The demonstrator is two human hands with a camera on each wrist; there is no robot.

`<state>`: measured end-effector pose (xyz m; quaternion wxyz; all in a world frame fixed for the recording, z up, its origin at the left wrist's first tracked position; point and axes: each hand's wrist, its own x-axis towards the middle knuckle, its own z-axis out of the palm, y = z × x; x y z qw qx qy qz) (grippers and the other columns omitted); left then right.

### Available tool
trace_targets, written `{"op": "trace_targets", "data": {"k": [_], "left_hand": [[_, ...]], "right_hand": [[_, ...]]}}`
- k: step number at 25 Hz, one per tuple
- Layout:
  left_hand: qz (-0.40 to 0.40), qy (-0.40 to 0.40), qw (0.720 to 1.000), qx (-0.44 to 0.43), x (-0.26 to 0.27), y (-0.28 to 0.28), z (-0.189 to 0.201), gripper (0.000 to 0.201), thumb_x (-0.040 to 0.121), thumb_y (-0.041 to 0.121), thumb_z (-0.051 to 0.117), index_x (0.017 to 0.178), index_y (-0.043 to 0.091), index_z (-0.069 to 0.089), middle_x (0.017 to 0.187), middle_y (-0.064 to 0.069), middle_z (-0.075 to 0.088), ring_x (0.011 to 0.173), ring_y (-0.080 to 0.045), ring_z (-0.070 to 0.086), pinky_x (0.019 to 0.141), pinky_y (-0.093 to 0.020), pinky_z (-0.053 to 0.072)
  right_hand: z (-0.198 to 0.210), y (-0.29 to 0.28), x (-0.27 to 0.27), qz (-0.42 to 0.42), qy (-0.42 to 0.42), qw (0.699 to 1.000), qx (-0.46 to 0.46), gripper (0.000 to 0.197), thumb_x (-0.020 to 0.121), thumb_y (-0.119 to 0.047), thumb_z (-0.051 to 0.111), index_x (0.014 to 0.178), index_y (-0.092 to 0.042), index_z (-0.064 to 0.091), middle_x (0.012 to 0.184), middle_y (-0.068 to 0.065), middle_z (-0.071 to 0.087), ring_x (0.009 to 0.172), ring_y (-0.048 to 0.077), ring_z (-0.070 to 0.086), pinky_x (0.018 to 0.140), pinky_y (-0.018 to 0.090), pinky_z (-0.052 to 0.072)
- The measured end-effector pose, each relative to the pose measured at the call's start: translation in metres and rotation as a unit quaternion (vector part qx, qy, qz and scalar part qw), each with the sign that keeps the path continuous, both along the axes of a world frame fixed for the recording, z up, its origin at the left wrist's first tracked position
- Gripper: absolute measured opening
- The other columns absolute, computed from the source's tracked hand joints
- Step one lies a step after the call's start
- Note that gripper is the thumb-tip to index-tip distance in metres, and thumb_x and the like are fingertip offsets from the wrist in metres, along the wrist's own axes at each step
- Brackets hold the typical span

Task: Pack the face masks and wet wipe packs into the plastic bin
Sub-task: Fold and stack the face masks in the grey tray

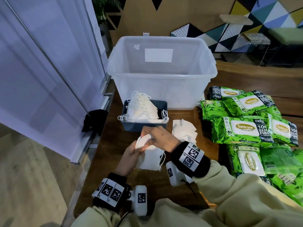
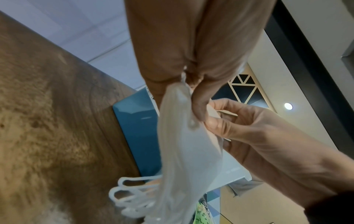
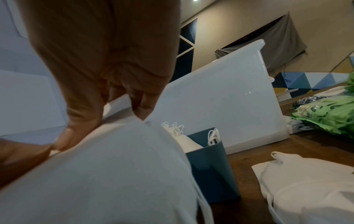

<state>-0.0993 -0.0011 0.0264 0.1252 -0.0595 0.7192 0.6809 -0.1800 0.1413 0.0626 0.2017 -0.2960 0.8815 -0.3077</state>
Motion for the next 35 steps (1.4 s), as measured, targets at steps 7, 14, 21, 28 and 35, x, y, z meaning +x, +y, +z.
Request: {"op": "trace_targets", "data": {"k": [7,14,21,28,35], "left_hand": [[0.027,-0.014,0.999,-0.017,0.002,-0.005,0.001,0.017,0.092,0.016,0.054,0.109,0.014,0.057,0.11,-0.017,0.064,0.105,-0.032,0.06,0.092,-0.046,0.047],[0.12,-0.05,0.991,-0.025,0.006,-0.029,-0.006,0.021,0.093,0.008,0.052,0.113,0.01,0.056,0.111,-0.012,0.064,0.103,-0.029,0.059,0.09,-0.045,0.049],[0.129,-0.061,0.99,0.012,0.005,-0.027,-0.011,0.02,0.093,0.006,0.052,0.109,0.015,0.058,0.106,-0.006,0.066,0.098,-0.024,0.061,0.086,-0.042,0.051],[0.095,-0.077,0.993,0.005,0.002,-0.012,-0.014,0.016,0.093,0.006,0.052,0.103,0.016,0.06,0.104,-0.009,0.067,0.098,-0.027,0.061,0.085,-0.042,0.051],[0.074,-0.06,0.995,0.004,0.002,-0.014,-0.005,0.017,0.093,0.008,0.051,0.105,0.018,0.058,0.105,-0.006,0.065,0.095,-0.021,0.06,0.076,-0.032,0.053]], "right_hand": [[-0.004,0.016,-0.007,-0.065,0.064,0.99,-0.107,0.021,0.08,0.004,0.064,0.1,-0.003,0.059,0.088,0.0,0.058,0.078,0.005,0.054,0.075,0.011,0.043],[-0.05,0.118,0.01,-0.138,-0.097,0.985,0.025,0.019,0.084,0.001,0.062,0.086,-0.018,0.06,0.083,-0.002,0.062,0.078,0.008,0.059,0.067,0.007,0.043],[-0.096,0.156,0.04,-0.044,0.023,0.968,0.246,0.054,0.077,-0.019,0.072,0.125,-0.025,0.049,0.123,-0.005,0.038,0.119,0.014,0.035,0.086,0.026,0.042],[-0.094,0.144,0.036,0.092,0.059,0.937,0.331,0.036,0.08,-0.029,0.068,0.113,-0.022,0.056,0.131,0.0,0.039,0.129,0.02,0.026,0.103,0.031,0.027],[-0.049,0.127,0.034,-0.051,-0.057,0.997,0.011,0.015,0.079,-0.017,0.072,0.09,-0.007,0.071,0.098,0.004,0.064,0.092,0.007,0.054,0.078,0.009,0.036]]}}
